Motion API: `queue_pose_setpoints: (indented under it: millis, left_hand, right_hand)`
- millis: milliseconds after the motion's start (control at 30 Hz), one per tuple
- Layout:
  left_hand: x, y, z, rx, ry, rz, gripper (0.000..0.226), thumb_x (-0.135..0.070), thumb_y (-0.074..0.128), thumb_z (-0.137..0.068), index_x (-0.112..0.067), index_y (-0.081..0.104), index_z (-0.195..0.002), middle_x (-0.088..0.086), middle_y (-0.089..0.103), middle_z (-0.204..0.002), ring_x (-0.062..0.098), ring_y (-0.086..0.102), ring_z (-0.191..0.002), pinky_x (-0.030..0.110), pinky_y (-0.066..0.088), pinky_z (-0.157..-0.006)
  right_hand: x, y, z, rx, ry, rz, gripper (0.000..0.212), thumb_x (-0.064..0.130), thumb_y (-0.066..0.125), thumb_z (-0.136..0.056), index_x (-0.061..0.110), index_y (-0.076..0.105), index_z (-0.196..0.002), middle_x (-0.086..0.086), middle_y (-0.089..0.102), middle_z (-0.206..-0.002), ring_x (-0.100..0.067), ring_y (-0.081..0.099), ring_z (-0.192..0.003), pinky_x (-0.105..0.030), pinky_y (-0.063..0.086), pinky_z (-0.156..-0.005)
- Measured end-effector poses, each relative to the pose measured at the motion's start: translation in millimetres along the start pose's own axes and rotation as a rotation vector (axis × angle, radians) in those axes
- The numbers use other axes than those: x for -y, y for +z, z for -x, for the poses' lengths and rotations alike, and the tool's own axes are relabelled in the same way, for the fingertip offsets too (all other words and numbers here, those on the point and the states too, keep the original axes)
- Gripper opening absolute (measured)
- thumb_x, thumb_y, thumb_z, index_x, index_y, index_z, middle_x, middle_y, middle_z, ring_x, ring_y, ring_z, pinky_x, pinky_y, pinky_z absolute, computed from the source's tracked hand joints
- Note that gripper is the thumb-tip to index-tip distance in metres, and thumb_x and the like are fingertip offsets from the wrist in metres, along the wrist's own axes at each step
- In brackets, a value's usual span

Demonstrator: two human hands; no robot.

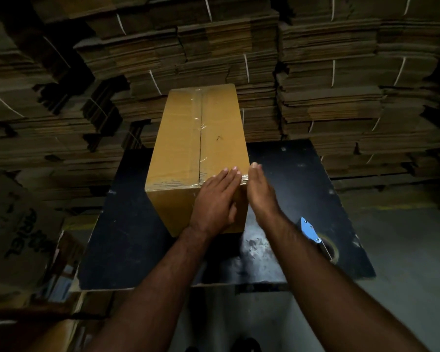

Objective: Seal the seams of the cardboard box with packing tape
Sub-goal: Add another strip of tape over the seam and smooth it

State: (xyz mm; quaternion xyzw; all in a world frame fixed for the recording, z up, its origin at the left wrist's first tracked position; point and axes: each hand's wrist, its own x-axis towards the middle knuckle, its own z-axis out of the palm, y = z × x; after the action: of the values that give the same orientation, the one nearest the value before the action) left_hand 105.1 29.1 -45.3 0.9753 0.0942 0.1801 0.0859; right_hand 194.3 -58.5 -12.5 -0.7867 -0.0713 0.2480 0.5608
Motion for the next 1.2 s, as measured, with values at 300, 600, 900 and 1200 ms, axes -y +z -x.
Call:
queue_pose_setpoints:
  millis: [300,600,900,1200]
  left_hand:
    - [7.3,-4.6,-0.6,0.029,0.05,0.049,0.085,-0.012,0.068,-0.073,-0.01,0.038,-0.152,0.008,0.035,-0.159,0.025,0.032,-0.147,0.043,0.028,-0.119]
    - [33.0,-6.0,19.0,-0.124,0.032,0.061,0.067,-0.01,0.06,-0.077,-0.002,0.049,-0.143,0.017,0.048,-0.149,0.029,0.044,-0.139,0.043,0.027,-0.117]
    - [53.2,-35.8,15.7,-0.216,-0.26,0.057,0.062,-0.046,0.035,-0.101,-0.005,0.044,-0.147,0.014,0.045,-0.152,0.027,0.036,-0.144,0.049,0.024,-0.12]
    - [94.9,-51.6,22.9,-0.178,-0.735,0.199,0.076,-0.045,0.05,-0.099,0.002,0.023,-0.153,0.02,0.02,-0.162,0.036,0.027,-0.145,0.044,0.037,-0.109]
  right_hand:
    - [-18.6,10.5,5.6,0.03,0.092,0.061,0.077,0.07,0.014,-0.095,0.024,0.033,-0.153,-0.01,0.036,-0.156,-0.029,0.038,-0.14,-0.043,0.027,-0.117]
    - [-6.9,39.4,4.0,-0.19,-0.199,0.334,0.061,0.039,0.034,-0.105,0.007,0.021,-0.155,-0.016,0.038,-0.153,-0.033,0.042,-0.135,-0.034,0.037,-0.105]
    - [7.5,37.6,3.4,-0.326,-0.183,0.484,0.077,0.053,0.037,-0.1,0.002,0.017,-0.154,-0.02,0.035,-0.154,-0.034,0.035,-0.14,-0.04,0.034,-0.11]
    - [1.8,70.3,15.9,-0.373,-0.214,0.439,0.107,0.063,0.061,-0.085,0.001,0.008,-0.155,-0.016,0.02,-0.159,-0.032,0.028,-0.142,-0.039,0.035,-0.108]
